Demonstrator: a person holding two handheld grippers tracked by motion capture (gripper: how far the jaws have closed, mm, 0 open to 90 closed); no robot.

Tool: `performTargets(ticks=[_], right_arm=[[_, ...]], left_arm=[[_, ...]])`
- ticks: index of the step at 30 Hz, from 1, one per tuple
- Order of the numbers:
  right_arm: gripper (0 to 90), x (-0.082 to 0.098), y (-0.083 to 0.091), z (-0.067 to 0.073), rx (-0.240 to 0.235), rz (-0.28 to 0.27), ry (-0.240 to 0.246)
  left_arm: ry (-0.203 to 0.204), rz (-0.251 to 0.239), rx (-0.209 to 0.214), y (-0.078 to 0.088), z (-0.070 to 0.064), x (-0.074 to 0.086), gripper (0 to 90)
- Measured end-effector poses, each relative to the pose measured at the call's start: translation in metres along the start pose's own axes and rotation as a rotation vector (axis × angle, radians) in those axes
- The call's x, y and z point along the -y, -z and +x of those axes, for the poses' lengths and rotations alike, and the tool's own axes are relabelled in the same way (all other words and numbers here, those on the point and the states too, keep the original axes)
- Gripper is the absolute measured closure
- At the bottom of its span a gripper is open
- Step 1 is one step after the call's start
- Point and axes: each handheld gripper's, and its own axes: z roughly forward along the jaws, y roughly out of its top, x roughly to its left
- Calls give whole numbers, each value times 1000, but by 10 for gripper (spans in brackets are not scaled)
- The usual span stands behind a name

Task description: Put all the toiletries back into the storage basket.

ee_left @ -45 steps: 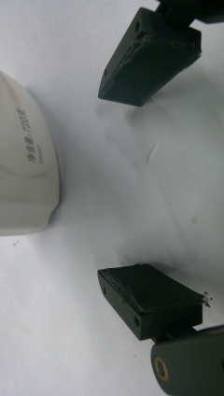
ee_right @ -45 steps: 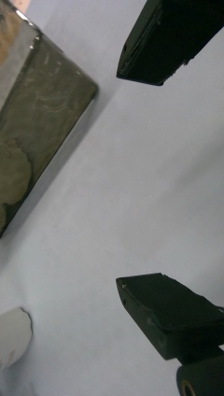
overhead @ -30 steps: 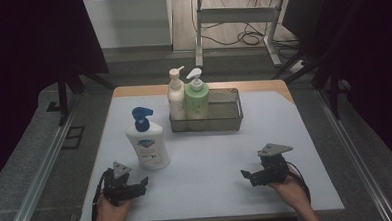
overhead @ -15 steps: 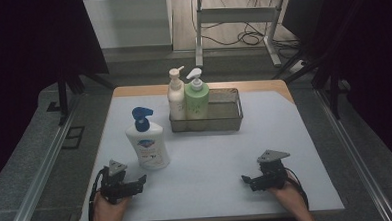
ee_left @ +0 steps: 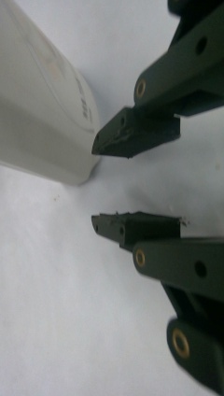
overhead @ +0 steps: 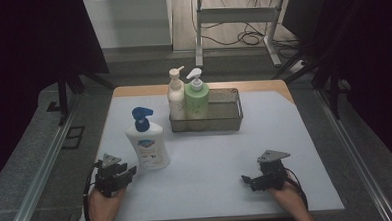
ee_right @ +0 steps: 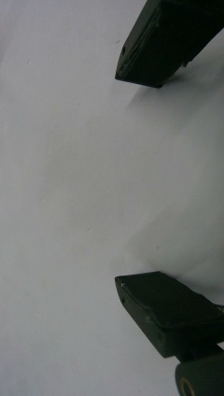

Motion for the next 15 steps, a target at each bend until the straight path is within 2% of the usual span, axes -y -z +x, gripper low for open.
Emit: performTargets(ticks=[6, 10, 15], right_arm=[[31, 0, 0, 0, 0, 0, 0], [31, 0, 0, 0, -1, -1, 0], [31, 0, 0, 0, 0, -2, 1]], left_arm=[[-9, 10, 25, -3, 3, -5, 690], [12, 26, 38, -7, 4, -9, 744], [10, 16, 43, -9, 7, -14, 831]])
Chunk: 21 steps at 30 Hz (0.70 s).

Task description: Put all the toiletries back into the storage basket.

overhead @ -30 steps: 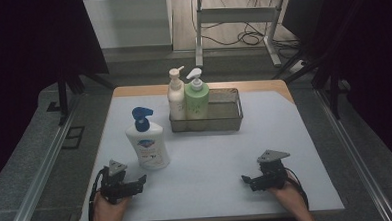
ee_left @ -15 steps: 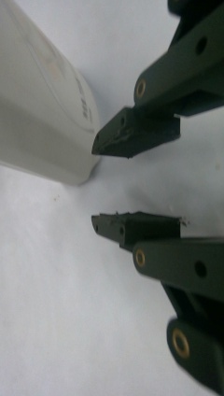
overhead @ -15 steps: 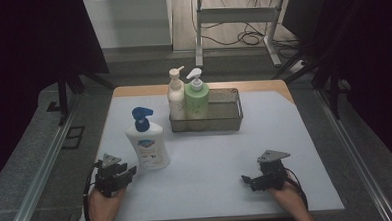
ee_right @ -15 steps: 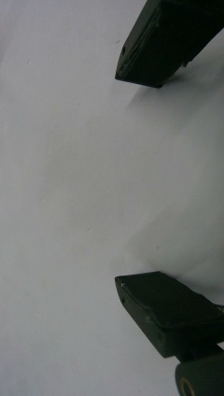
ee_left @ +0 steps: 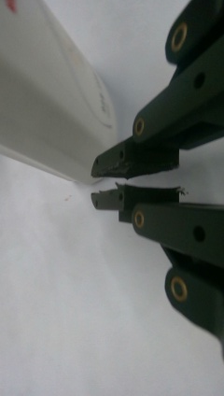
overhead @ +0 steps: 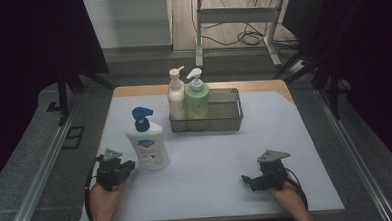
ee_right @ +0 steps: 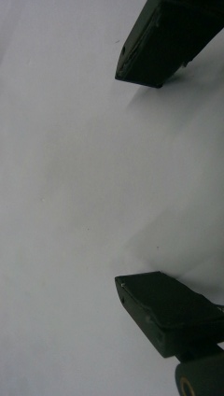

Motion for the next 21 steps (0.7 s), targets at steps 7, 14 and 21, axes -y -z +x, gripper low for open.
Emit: performTargets(ticks=[7, 14, 21], right_arm=[[31, 0, 0, 0, 0, 0, 1], [31, 0, 0, 0, 0, 0, 0], [31, 0, 0, 0, -1, 0, 1]], left_arm=[[-12, -23, 2, -6, 1, -11, 883], [-17, -36, -5, -15, 5, -18, 891], [-8, -34, 24, -24, 7, -24, 895]])
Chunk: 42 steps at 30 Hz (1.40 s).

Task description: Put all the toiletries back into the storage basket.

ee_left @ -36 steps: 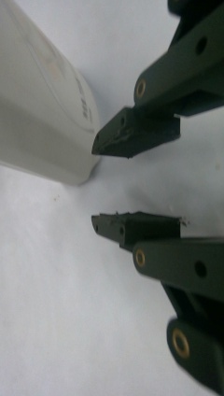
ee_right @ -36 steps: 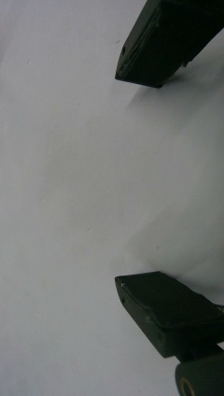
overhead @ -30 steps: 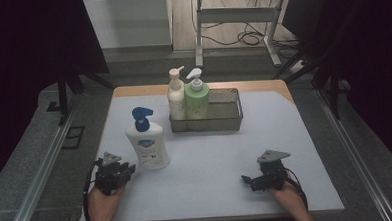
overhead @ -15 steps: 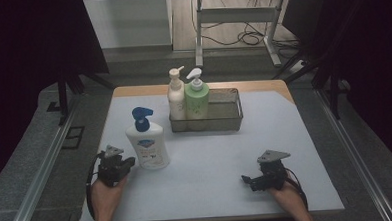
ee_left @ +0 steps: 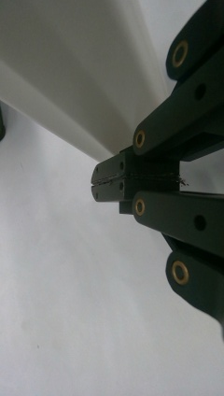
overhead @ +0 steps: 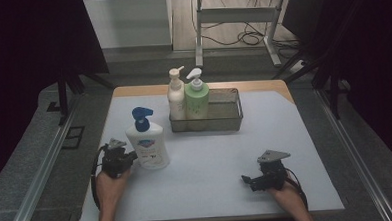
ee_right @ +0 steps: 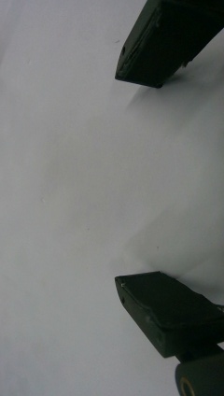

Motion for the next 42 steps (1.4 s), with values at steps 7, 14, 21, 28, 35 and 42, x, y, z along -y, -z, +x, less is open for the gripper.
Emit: performTargets(ticks=[7, 14, 21, 28, 35, 42], right_arm=[[31, 0, 0, 0, 0, 0, -1], [31, 0, 0, 0, 0, 0, 0], [32, 0, 0, 0, 0, 0, -1], [31, 0, 0, 0, 0, 0, -1], [31, 0, 0, 0, 0, 0, -1], [31, 0, 0, 0, 0, 0, -1]], left_arm=[[4, -6, 8, -1, 2, 0, 895], [-4, -4, 27, -2, -2, 0, 896], [-40, 7, 42, -3, -12, 0, 896], [-51, 11, 62, -3, -17, 4, 895], [-65, 15, 70, -3, -22, 5, 895], [-89, 19, 80, -6, -32, 4, 895]])
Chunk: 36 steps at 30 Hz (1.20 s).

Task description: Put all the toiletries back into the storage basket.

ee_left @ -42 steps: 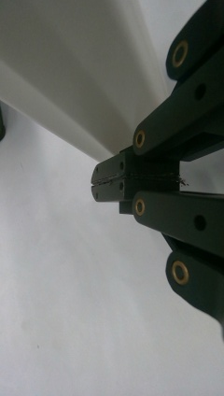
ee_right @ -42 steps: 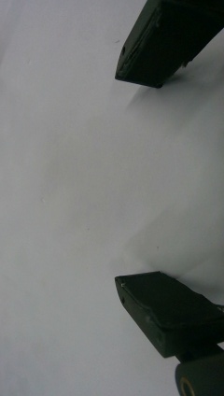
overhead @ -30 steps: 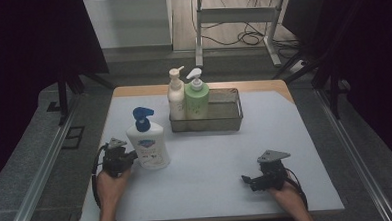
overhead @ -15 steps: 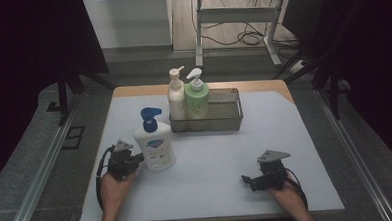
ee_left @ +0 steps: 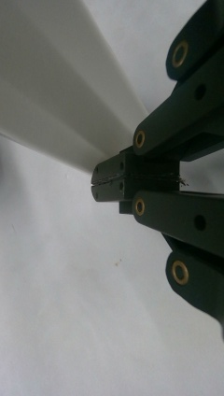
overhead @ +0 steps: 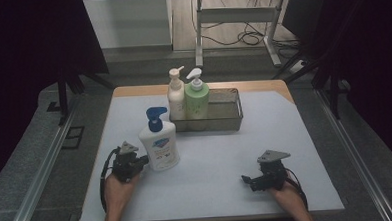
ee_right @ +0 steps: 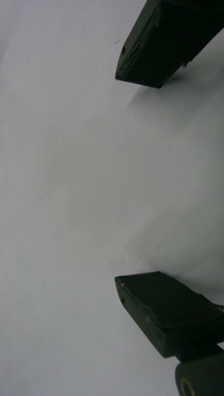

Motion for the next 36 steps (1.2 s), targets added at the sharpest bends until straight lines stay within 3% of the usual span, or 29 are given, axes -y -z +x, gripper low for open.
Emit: performTargets(ticks=[4, 12, 17, 36], right_arm=[[31, 0, 0, 0, 0, 0, 0], [31, 0, 0, 0, 0, 0, 0], [31, 0, 0, 0, 0, 0, 0], [31, 0, 0, 0, 1, 0, 0]], left_arm=[[-25, 6, -8, -2, -4, -2, 895], [-29, -6, -18, -9, -1, -10, 895], [-38, 0, 1, -11, -4, -11, 895], [-116, 21, 59, -19, -36, -13, 895]])
